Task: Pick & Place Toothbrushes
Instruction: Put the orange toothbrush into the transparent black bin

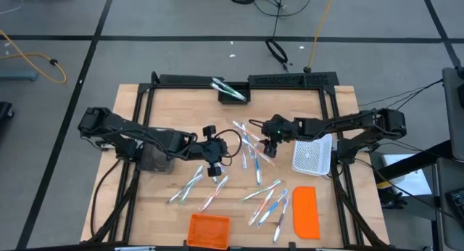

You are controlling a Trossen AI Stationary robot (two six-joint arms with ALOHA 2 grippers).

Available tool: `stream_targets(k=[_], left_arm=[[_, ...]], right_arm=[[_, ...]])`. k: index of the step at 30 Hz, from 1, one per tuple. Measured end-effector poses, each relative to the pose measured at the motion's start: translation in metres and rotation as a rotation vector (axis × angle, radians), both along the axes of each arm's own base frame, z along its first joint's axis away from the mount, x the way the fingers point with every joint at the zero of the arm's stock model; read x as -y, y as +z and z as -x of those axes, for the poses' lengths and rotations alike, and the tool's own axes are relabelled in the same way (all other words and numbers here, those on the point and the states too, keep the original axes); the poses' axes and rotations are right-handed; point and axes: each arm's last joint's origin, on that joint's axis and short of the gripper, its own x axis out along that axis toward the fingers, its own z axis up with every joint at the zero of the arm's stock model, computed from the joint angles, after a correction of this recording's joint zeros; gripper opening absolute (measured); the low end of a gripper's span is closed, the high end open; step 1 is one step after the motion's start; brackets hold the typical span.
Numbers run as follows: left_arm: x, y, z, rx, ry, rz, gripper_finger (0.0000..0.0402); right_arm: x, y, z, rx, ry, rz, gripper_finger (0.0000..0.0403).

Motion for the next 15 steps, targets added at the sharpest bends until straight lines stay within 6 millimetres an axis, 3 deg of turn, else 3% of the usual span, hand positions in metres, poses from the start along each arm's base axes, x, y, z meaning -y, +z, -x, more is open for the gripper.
stream_targets(k=[15], left_arm=[[0.0014, -0.0041, -0.0054, 0.017, 0.001, 0.016, 0.0085]], right_arm=[[-0.0004, 0.0, 0.0001, -0.008, -0.022, 0.036, 0.018]])
